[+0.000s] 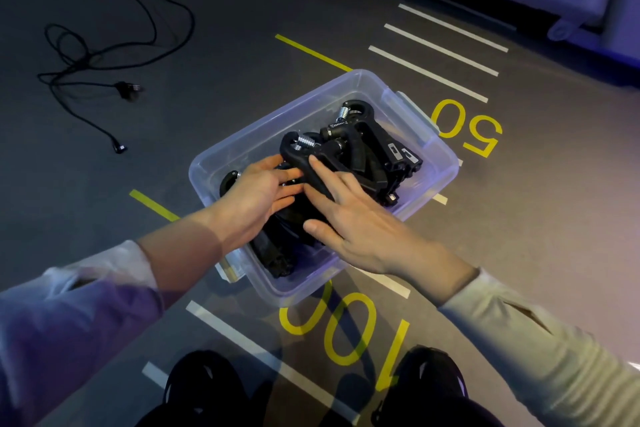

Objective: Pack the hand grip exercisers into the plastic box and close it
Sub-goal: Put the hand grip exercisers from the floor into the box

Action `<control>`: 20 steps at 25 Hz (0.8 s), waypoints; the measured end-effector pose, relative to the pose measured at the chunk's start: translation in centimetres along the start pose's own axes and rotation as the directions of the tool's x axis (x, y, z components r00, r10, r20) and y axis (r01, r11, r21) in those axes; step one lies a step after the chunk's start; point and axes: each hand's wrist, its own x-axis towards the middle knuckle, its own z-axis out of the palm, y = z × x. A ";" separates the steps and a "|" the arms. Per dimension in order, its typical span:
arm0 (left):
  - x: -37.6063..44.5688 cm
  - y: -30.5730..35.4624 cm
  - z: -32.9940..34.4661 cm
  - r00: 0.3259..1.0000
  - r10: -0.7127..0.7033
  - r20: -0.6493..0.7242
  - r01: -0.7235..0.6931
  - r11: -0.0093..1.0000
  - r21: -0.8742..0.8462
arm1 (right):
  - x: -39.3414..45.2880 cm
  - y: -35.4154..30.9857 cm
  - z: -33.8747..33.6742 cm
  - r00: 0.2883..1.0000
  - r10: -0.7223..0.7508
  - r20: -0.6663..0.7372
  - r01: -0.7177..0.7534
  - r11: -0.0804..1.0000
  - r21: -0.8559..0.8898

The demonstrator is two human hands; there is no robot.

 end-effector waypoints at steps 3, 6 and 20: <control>0.3 -0.1 0.6 0.998 -0.028 -0.050 0.026 0.999 -0.030 | -0.3 -0.1 0.1 0.997 0.049 0.059 -0.052 0.997 0.051; 0.7 -0.1 0.3 0.996 -0.026 -0.081 0.024 0.999 -0.027 | 0.0 -0.7 0.2 0.986 0.156 0.065 -0.154 0.987 -0.038; 0.1 2.0 2.2 0.870 0.383 -0.310 -0.359 0.924 0.134 | 0.3 -0.4 -3.3 0.948 0.141 -0.286 0.173 0.527 0.832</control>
